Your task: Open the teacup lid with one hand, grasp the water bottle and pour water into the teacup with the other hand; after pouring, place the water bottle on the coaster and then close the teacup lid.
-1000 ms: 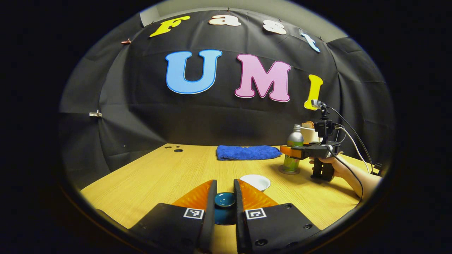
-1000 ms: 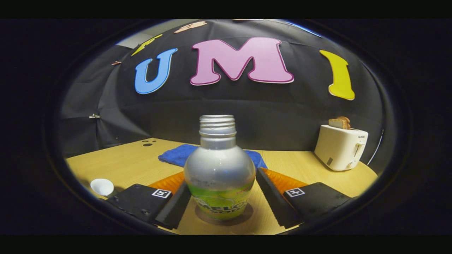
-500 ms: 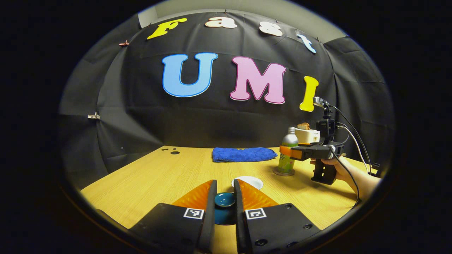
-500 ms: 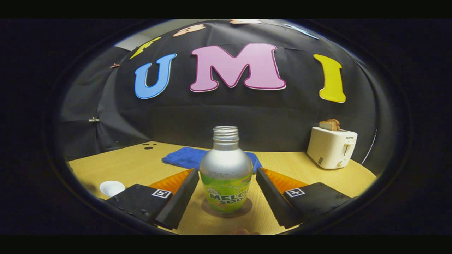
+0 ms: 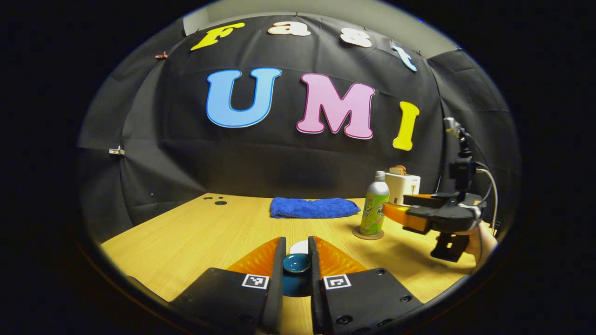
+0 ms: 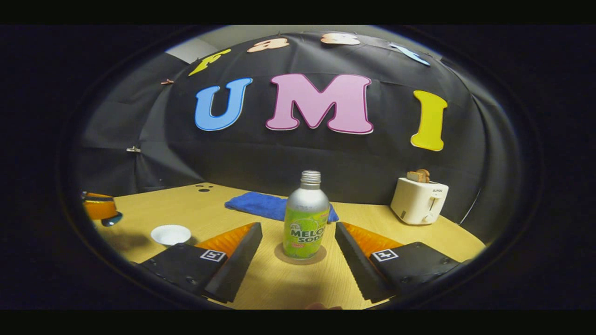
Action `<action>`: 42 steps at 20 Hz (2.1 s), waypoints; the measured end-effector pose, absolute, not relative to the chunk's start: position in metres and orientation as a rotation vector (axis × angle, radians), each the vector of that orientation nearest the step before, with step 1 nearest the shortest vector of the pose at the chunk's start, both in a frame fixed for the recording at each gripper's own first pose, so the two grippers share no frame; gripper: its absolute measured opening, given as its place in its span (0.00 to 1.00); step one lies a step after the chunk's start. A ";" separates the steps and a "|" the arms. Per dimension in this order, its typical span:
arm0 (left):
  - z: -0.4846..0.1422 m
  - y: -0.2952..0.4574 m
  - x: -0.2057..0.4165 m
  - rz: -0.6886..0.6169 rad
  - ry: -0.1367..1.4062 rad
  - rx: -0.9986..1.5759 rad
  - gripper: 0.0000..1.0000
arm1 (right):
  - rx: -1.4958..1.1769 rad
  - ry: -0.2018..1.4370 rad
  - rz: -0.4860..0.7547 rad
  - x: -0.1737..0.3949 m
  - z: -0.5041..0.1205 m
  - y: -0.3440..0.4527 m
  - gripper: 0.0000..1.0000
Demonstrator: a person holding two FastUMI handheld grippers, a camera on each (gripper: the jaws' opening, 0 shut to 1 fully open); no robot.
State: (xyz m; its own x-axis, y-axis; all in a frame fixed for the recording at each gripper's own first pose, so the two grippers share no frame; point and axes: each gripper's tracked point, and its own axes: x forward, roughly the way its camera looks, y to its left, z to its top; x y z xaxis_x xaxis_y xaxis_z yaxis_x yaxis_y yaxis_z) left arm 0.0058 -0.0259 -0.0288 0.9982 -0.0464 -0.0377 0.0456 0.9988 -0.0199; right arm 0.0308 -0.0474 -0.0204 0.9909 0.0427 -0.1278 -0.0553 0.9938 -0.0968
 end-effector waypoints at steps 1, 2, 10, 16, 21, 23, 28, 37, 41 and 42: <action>-0.032 -0.031 0.014 -0.051 0.044 -0.019 0.28 | -0.096 0.136 0.062 0.022 -0.020 -0.046 0.97; -0.033 -0.033 0.021 -0.051 0.047 -0.017 0.31 | -0.093 0.140 0.064 0.013 -0.018 -0.048 0.98; -0.034 -0.045 0.074 -0.047 0.059 0.047 0.29 | -0.048 0.137 -0.013 -0.029 -0.016 -0.091 0.98; -0.057 -0.055 0.099 -0.046 0.120 0.061 0.28 | -0.028 0.174 -0.010 -0.039 -0.030 -0.101 0.97; -0.068 -0.056 0.105 -0.039 0.147 0.078 0.30 | -0.063 0.198 -0.009 -0.039 -0.044 -0.097 0.98; -0.071 -0.054 0.106 -0.032 0.155 0.082 0.30 | -0.065 0.206 0.006 -0.039 -0.049 -0.092 0.98; -0.072 -0.055 0.109 -0.030 0.162 0.096 0.30 | -0.011 0.214 0.048 -0.040 -0.056 -0.080 0.98; -0.074 -0.054 0.108 -0.002 0.185 0.122 0.36 | 0.004 0.229 0.041 -0.045 -0.065 -0.081 0.98; -0.067 -0.058 0.099 -0.012 0.162 0.098 0.74 | 0.012 0.226 0.037 -0.047 -0.062 -0.081 0.98; -0.062 -0.057 0.096 -0.004 0.151 0.098 0.80 | 0.015 0.225 0.038 -0.048 -0.061 -0.080 0.98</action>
State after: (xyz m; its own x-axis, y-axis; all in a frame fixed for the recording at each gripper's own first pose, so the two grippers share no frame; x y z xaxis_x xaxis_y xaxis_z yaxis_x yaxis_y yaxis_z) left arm 0.0961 -0.0570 -0.0616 0.9886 0.0036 -0.1503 0.0112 0.9952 0.0972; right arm -0.0481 -0.0798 -0.0611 0.9742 0.0390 -0.2225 -0.0356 0.9992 0.0192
